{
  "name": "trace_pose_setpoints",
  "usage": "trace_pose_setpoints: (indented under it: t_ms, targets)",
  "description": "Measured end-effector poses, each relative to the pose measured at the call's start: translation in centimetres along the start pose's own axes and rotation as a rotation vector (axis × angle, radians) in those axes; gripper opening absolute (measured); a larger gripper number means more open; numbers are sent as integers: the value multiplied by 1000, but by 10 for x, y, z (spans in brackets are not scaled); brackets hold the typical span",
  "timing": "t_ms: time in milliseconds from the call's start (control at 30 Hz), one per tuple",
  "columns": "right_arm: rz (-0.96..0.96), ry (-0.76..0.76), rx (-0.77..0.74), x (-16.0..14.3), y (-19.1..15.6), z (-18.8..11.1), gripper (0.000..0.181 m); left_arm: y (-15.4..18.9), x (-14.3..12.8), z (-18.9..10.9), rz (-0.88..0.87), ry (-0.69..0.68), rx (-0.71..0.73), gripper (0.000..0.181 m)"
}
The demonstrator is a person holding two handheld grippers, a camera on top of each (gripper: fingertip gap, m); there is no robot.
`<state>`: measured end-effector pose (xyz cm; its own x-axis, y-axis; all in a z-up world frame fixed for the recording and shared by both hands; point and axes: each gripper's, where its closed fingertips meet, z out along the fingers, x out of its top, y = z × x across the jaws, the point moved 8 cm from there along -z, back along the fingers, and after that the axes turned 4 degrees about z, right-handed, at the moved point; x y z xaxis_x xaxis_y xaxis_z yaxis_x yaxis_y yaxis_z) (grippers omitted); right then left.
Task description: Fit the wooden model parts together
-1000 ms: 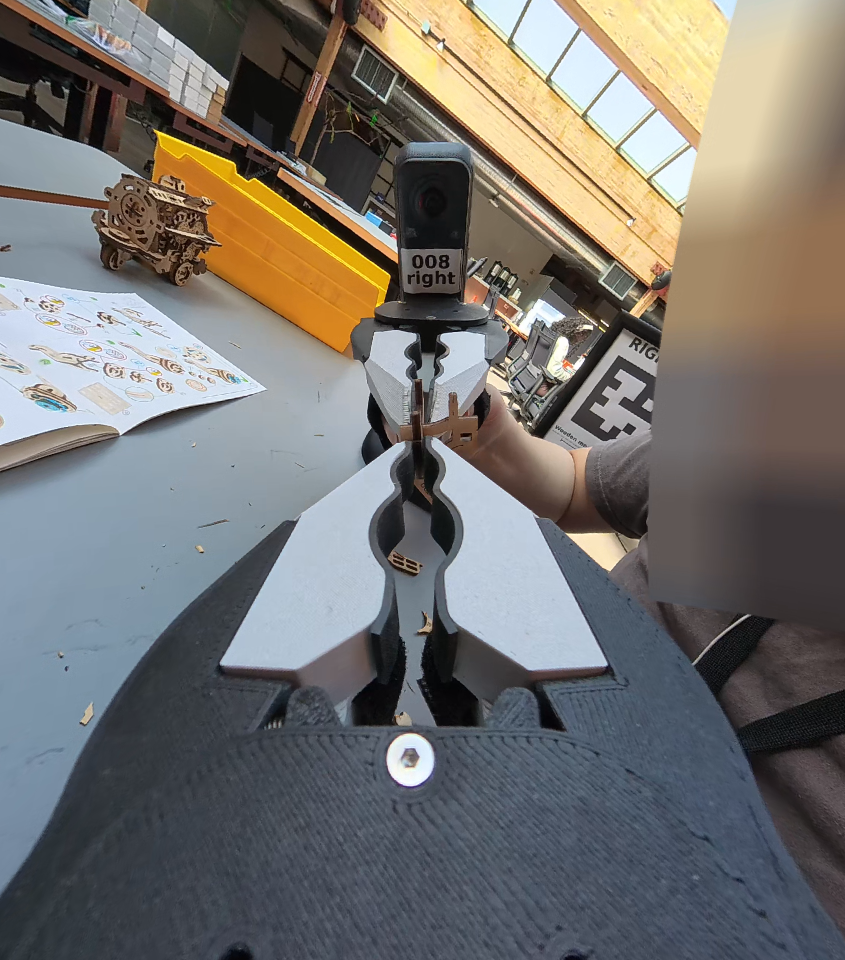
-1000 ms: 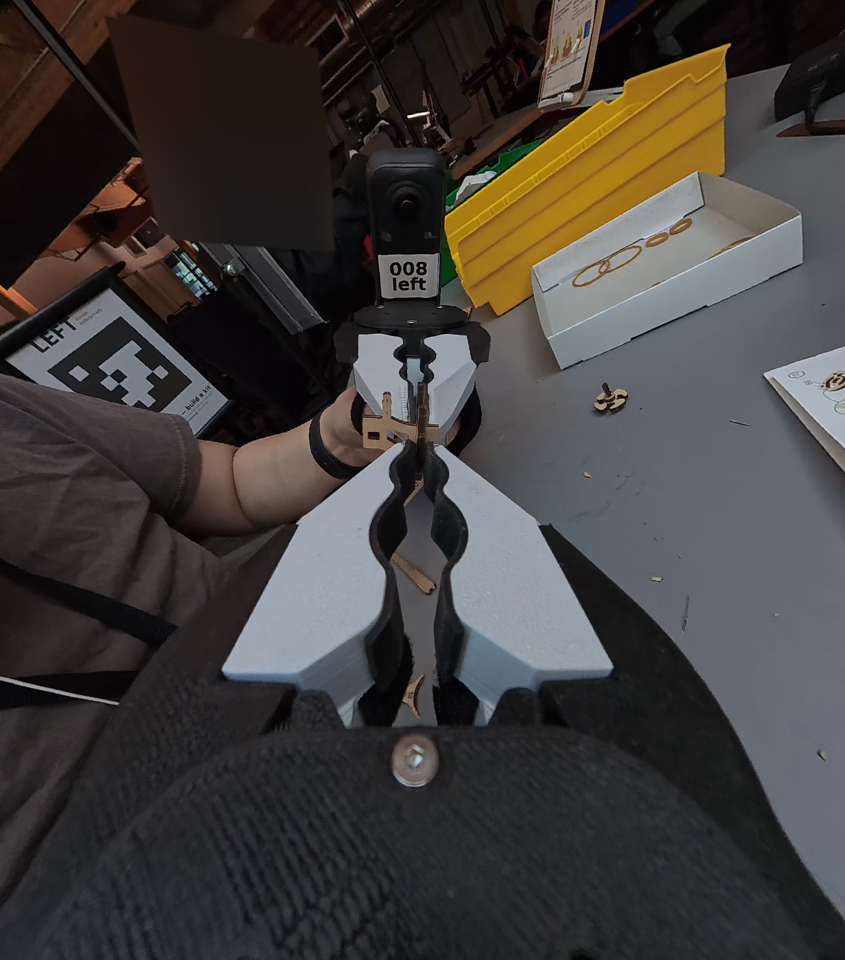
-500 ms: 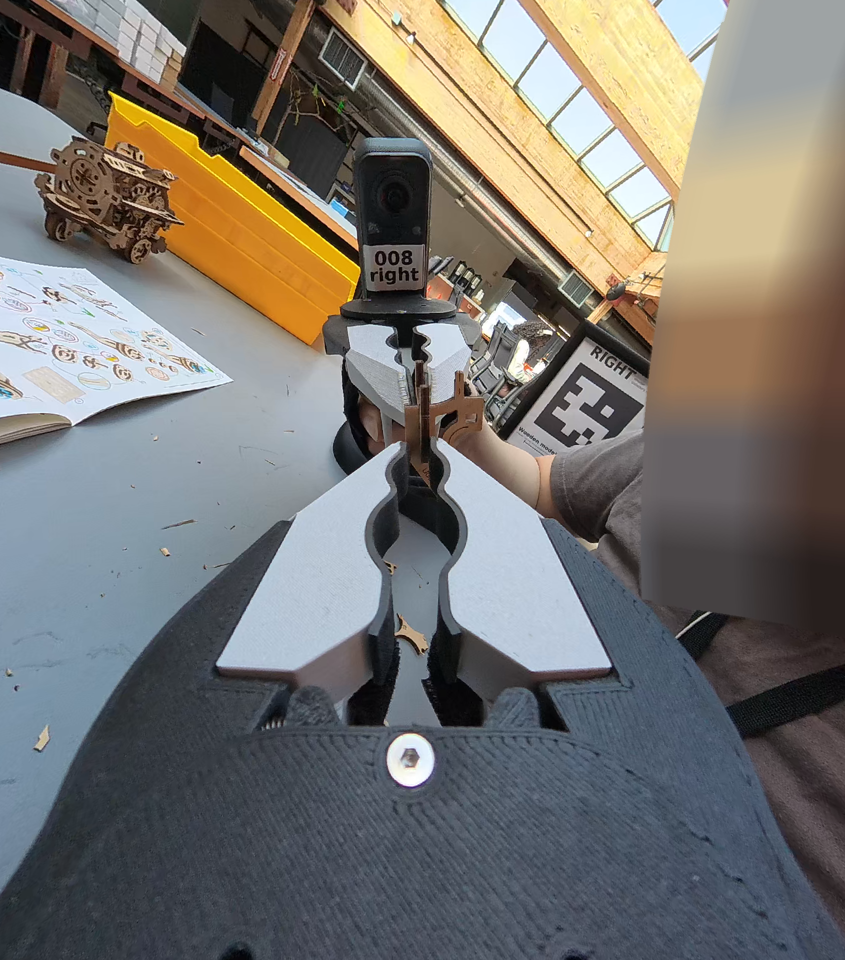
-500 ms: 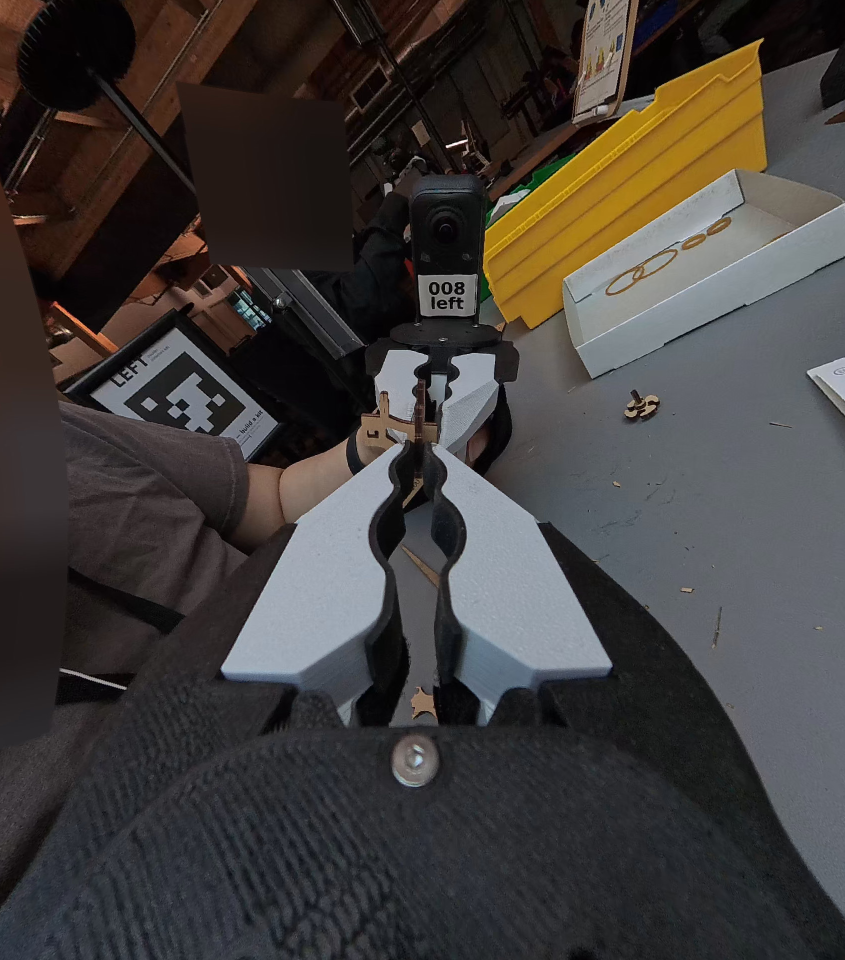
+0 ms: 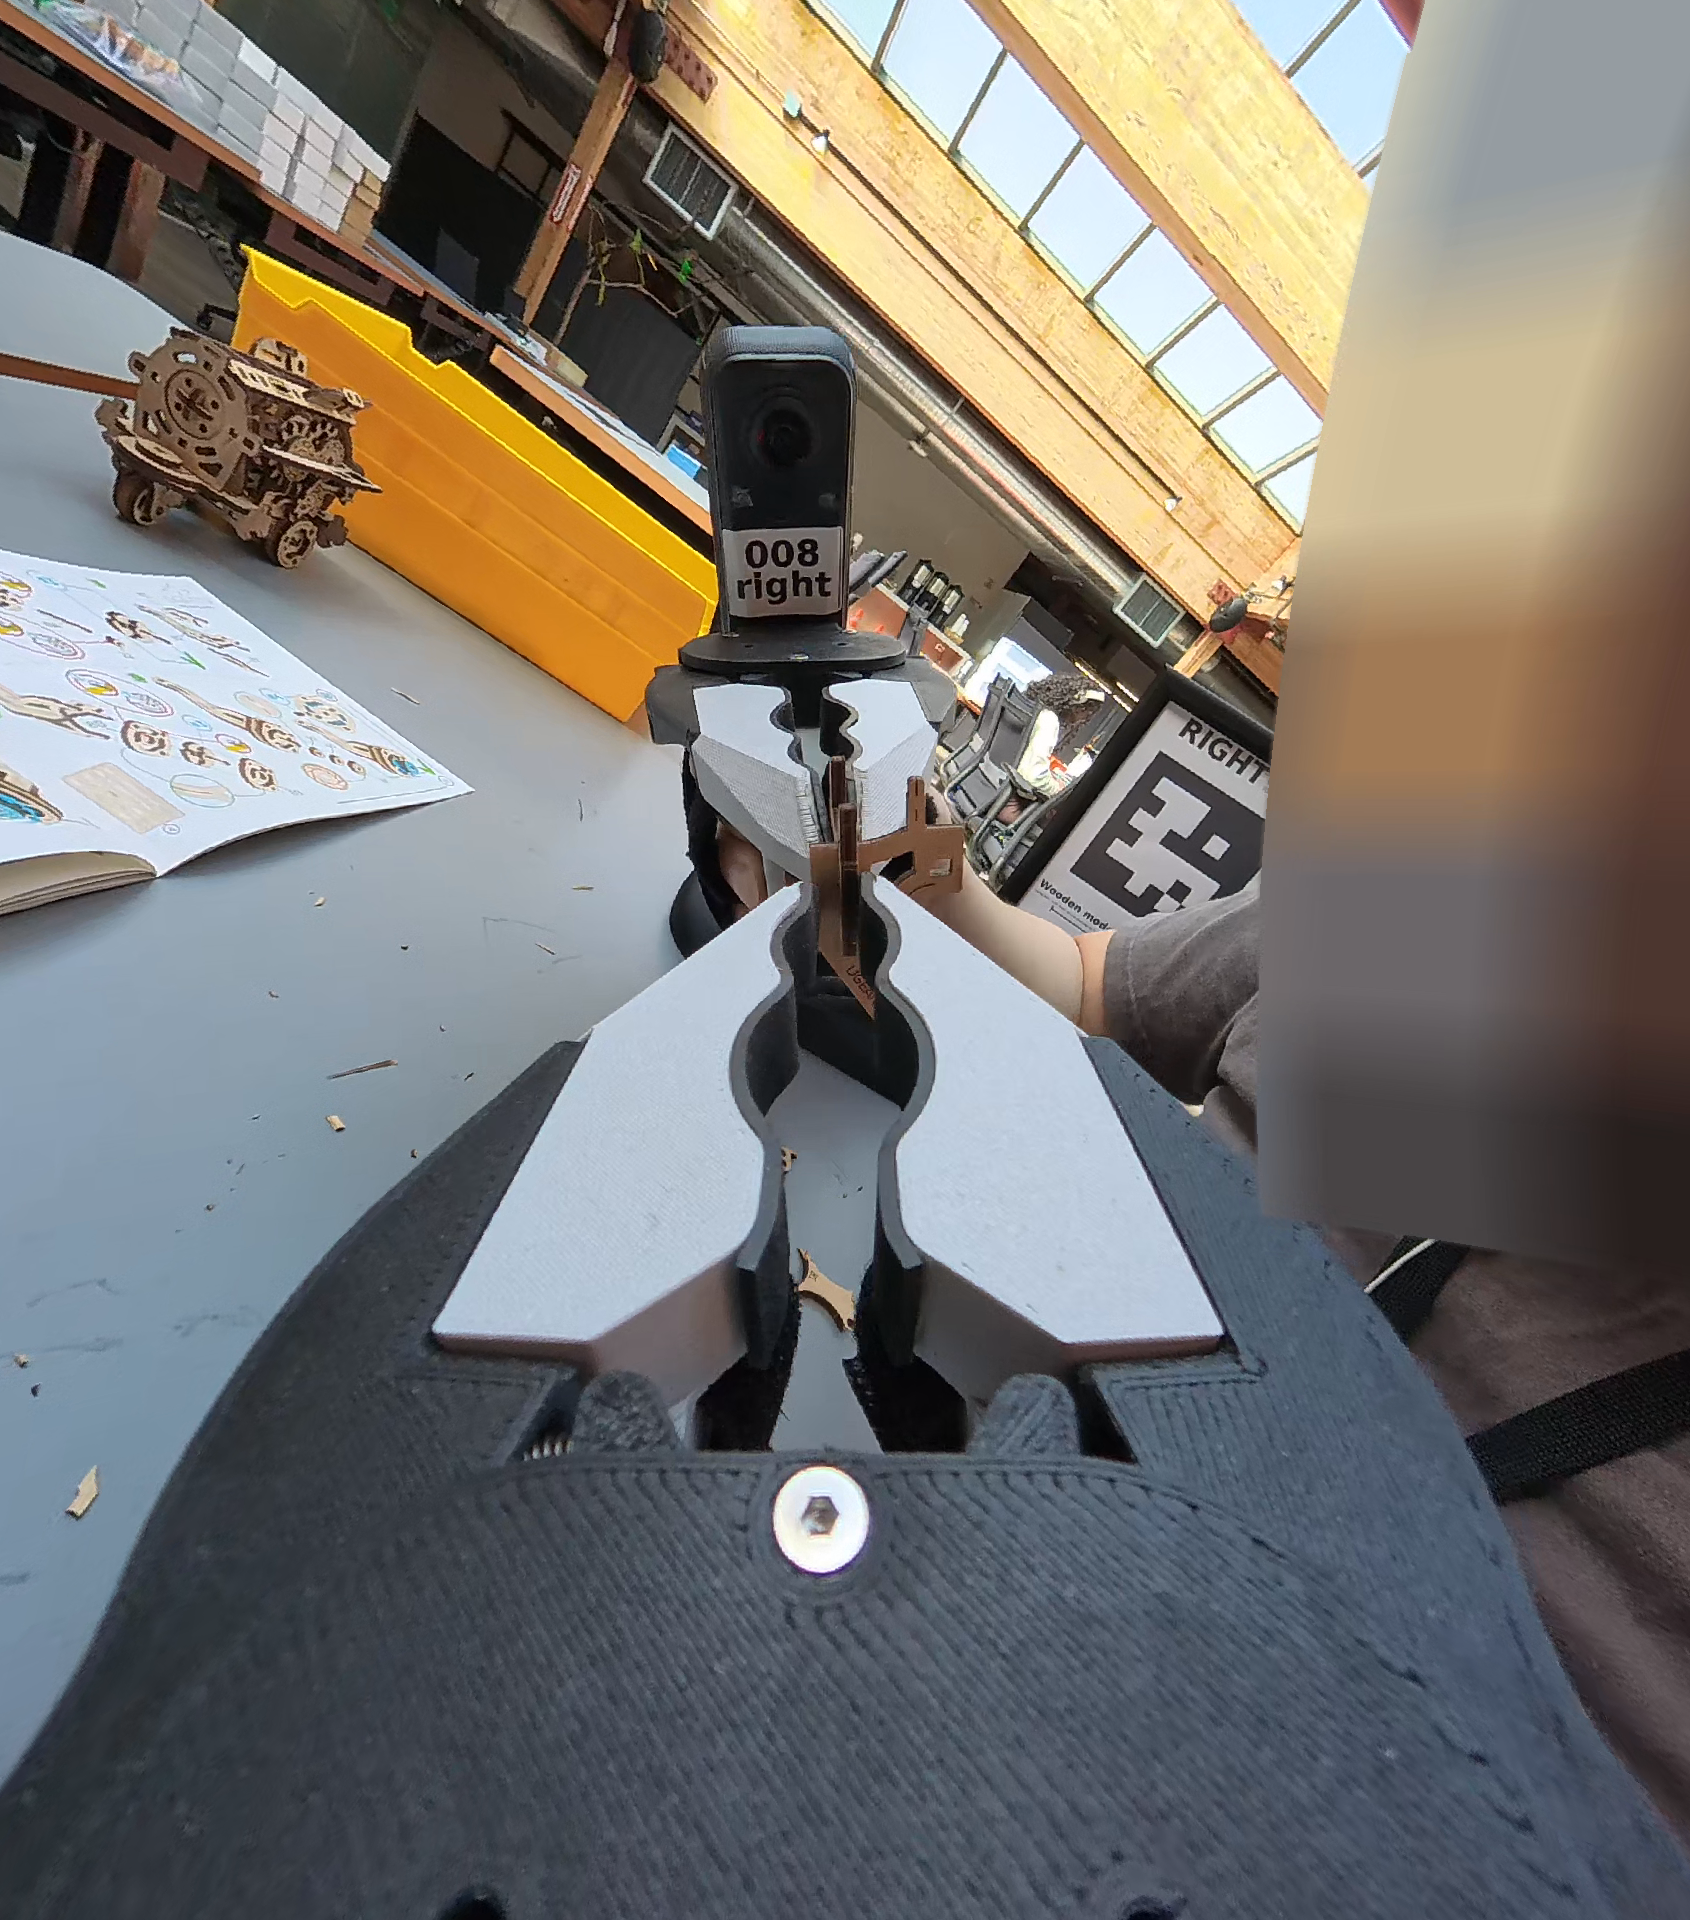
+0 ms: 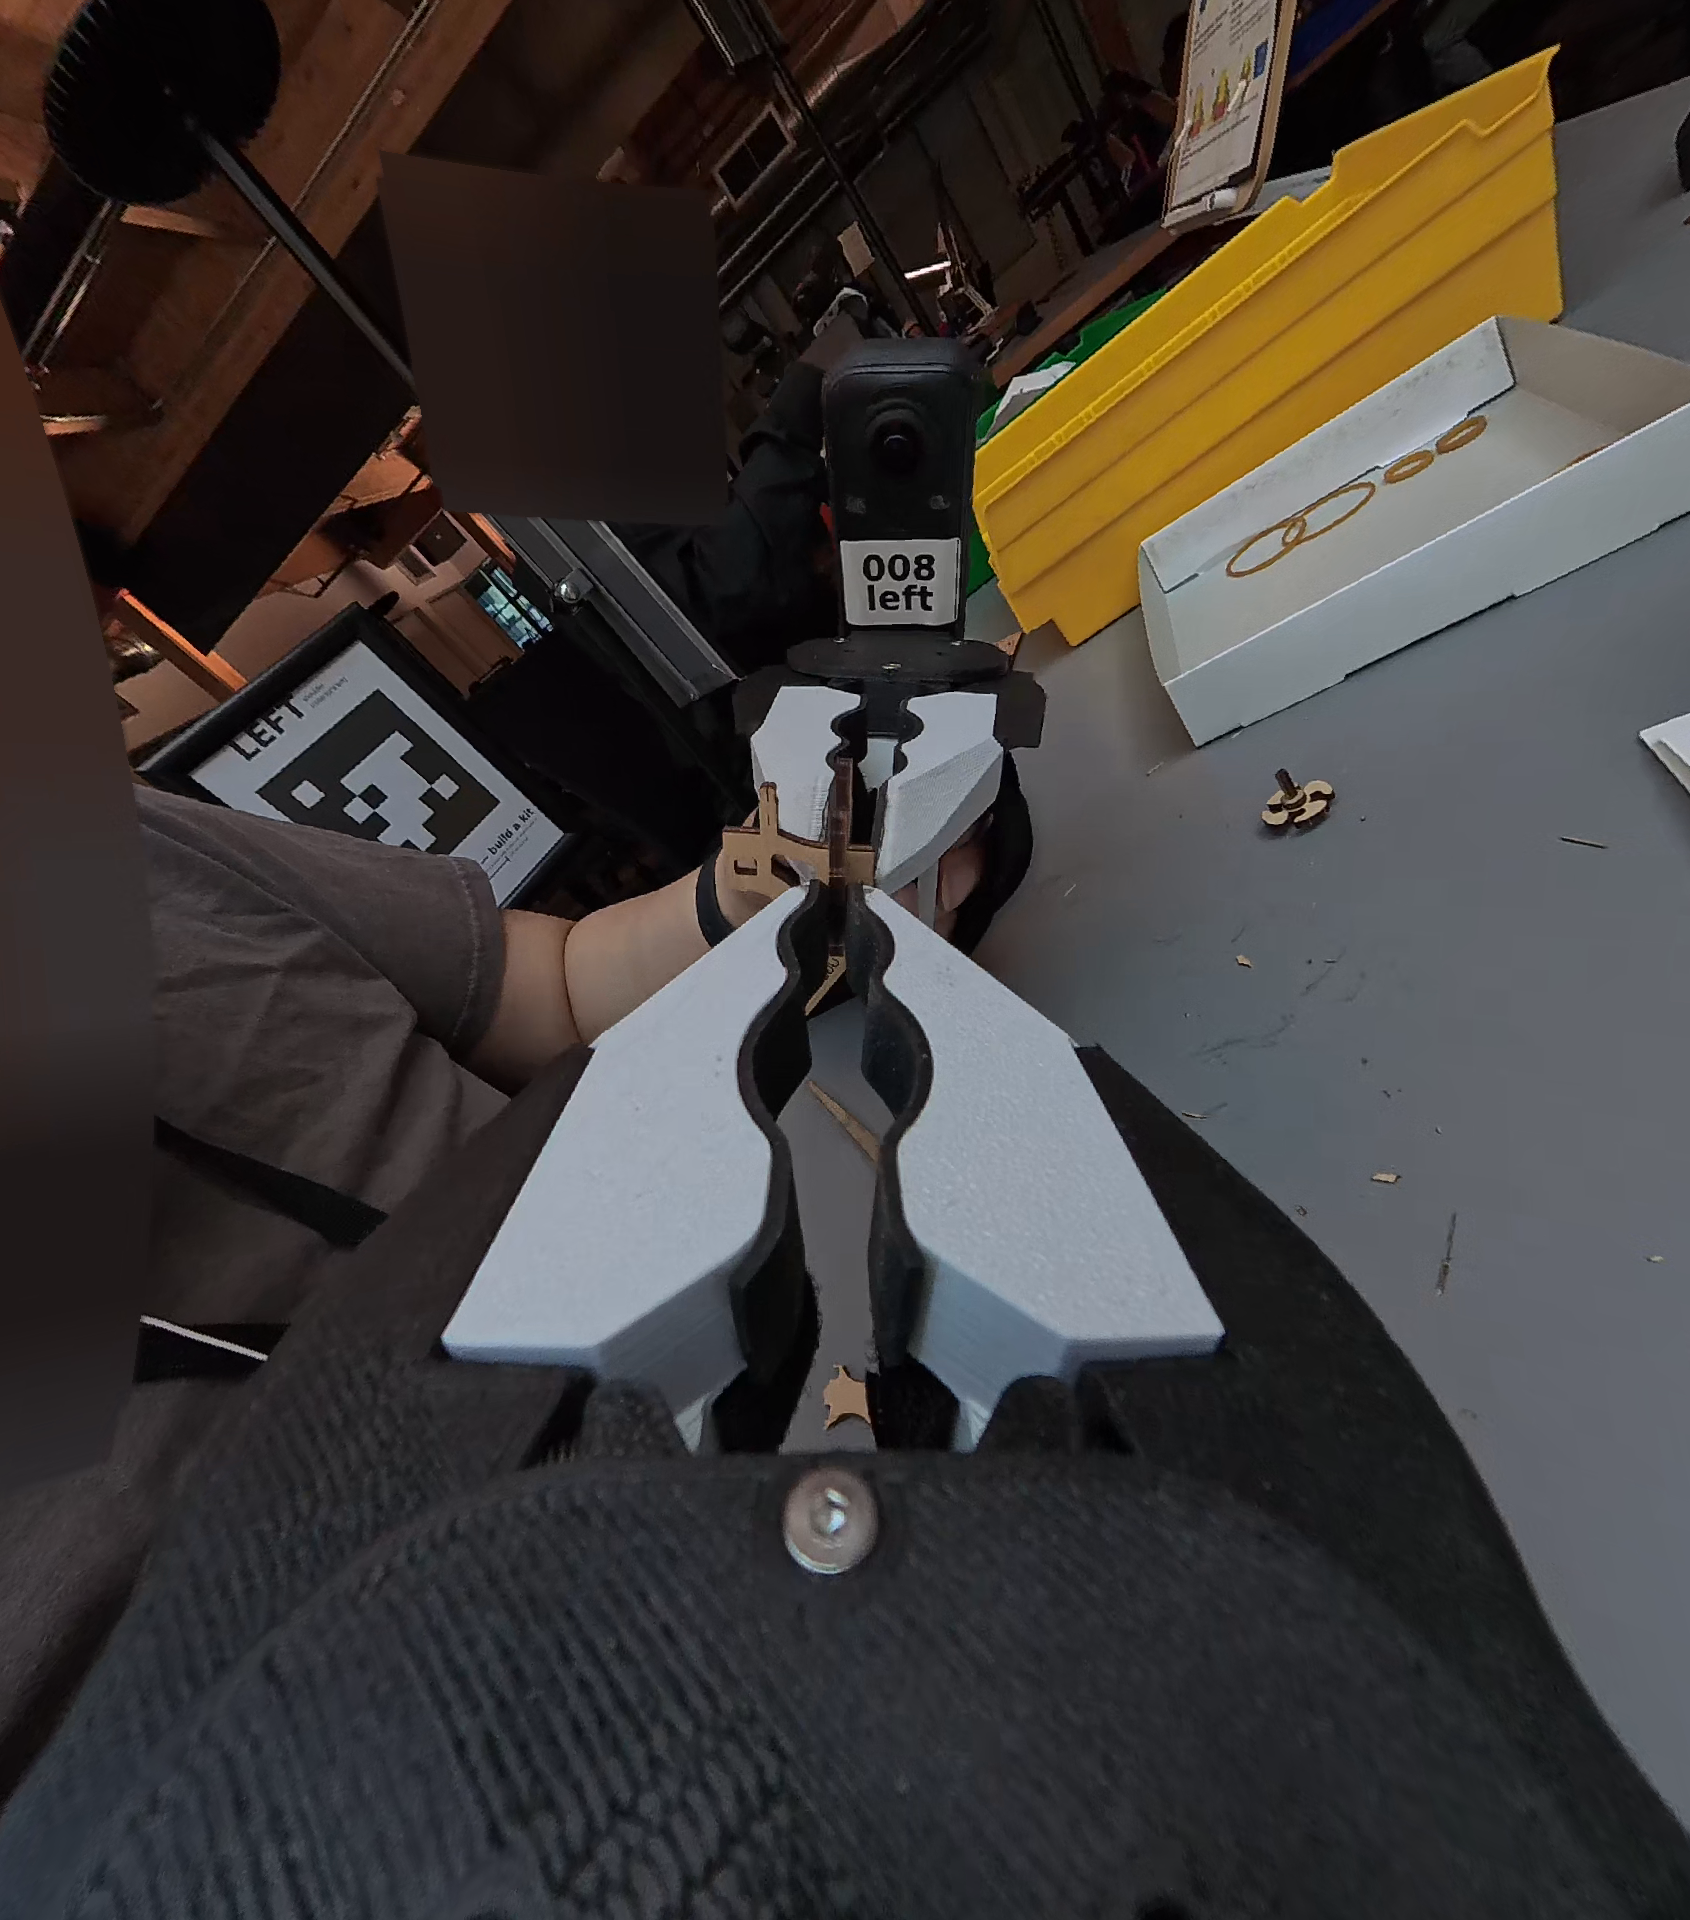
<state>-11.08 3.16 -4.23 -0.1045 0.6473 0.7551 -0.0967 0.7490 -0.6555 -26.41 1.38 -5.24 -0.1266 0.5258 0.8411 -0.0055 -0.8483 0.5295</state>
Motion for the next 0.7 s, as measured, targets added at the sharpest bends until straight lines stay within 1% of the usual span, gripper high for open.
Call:
trace_pose_setpoints:
  t_ms: [233, 700]
  targets:
    - [-21, -49, -12, -5, -1, 2, 0, 2, -7, -1, 21, -36, 9, 4]
    - [-57, -60, -40, -6, -4, 3, 1, 4, -8, -2, 50, -32, 24, 4]
